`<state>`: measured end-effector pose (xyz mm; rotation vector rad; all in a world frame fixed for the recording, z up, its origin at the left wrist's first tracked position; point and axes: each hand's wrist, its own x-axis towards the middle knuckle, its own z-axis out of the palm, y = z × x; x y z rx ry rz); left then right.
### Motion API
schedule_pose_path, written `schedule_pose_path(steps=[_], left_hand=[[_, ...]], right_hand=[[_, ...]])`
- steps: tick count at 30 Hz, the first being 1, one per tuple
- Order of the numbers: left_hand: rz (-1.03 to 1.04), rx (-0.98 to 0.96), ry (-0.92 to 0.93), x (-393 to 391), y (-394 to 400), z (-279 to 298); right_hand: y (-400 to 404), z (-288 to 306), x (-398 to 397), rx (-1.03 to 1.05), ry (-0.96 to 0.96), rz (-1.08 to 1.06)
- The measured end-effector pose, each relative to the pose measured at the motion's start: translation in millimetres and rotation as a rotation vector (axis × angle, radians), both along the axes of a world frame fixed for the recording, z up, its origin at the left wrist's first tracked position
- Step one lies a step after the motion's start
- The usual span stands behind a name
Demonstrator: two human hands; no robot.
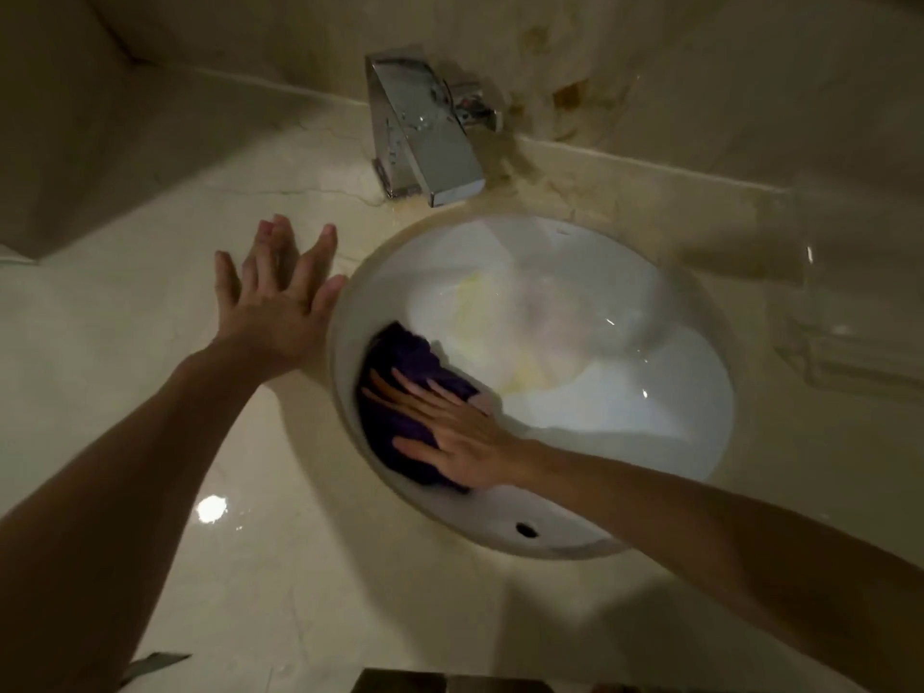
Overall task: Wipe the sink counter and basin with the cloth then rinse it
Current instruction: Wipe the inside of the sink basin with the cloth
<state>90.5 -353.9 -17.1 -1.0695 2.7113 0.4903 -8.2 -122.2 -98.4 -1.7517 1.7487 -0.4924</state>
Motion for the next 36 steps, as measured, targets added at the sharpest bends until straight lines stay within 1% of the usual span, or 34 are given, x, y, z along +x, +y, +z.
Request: schedule_pose_path(steps=[1,3,5,7,8,10,13,16,18,19,21,22,23,26,27,28,30,32,33,36], left_hand=[[-0.006,-0.003,0.003,0.5,0.2,-0.4],[-0.016,-0.014,0.01,1.6,1.2,-2.1],[-0.01,-0.028,0.019,2.0,1.3,-3.4],[0.013,-0.03,0.022,0.9,2.2,-3.4],[0.02,-0.03,0.022,0.7,2.4,-3.2],[0.038,-0.032,0.033,1.0,2.7,-2.4],[0.031,-0.023,0.035,2.4,3.0,-2.6],[0.037,-0.007,0.041,2.0,3.4,-0.4],[0.035,-0.009,0.044,2.4,3.7,1.2],[0.038,-0.013,0.046,2.4,3.9,1.9],[0.045,-0.02,0.046,1.8,3.3,0.2],[0.044,-0.022,0.046,1.3,3.1,-1.0],[0.043,-0.024,0.046,1.3,3.2,-1.6],[0.042,-0.03,0.049,1.2,2.8,-1.3],[0.04,-0.025,0.048,1.2,2.7,-1.0],[0.036,-0.024,0.046,1.5,3.0,-1.1],[0.024,-0.036,0.043,1.7,1.3,-3.2],[0.012,-0.032,0.037,1.9,-0.2,-5.3],[0.013,-0.029,0.038,1.9,-0.7,-6.1],[0.023,-0.023,0.057,1.6,-0.6,-6.6]], right_hand=[[-16.1,-13.5,-10.5,-0.048,0.137,0.02],[-44.7,-29.0,-41.0,-0.063,0.406,0.054],[-60.4,-32.1,-82.2,-0.061,0.612,0.135],[-60.5,-29.4,-132.8,-0.06,0.739,0.203],[-55.1,-25.7,-155.9,-0.021,0.761,0.22],[-34.6,-24.8,-195.5,0.075,0.775,0.255],[13.1,-25.5,-227.7,0.117,0.764,0.235],[77.6,-15.7,-232.1,0.189,0.798,0.265],[117.8,1.2,-220.8,0.213,0.761,0.217],[135.3,8.4,-209.5,0.2,0.739,0.239],[162.6,16.9,-177.7,0.215,0.666,0.355],[166.5,21.4,-157.7,0.23,0.632,0.373],[163.5,25.0,-134.8,0.274,0.553,0.335],[124.4,18.5,-64.4,0.354,0.208,0.236],[102.8,15.4,-43.9,0.315,0.146,0.226],[79.2,10.3,-29.0,0.264,0.125,0.198],[30.6,-9.2,-20.9,0.118,0.204,0.132],[-14.9,-26.6,-37.4,-0.01,0.363,0.078],[-32.5,-32.4,-54.2,-0.037,0.442,0.088],[-51.9,-23.4,-124.4,-0.015,0.652,0.255]])
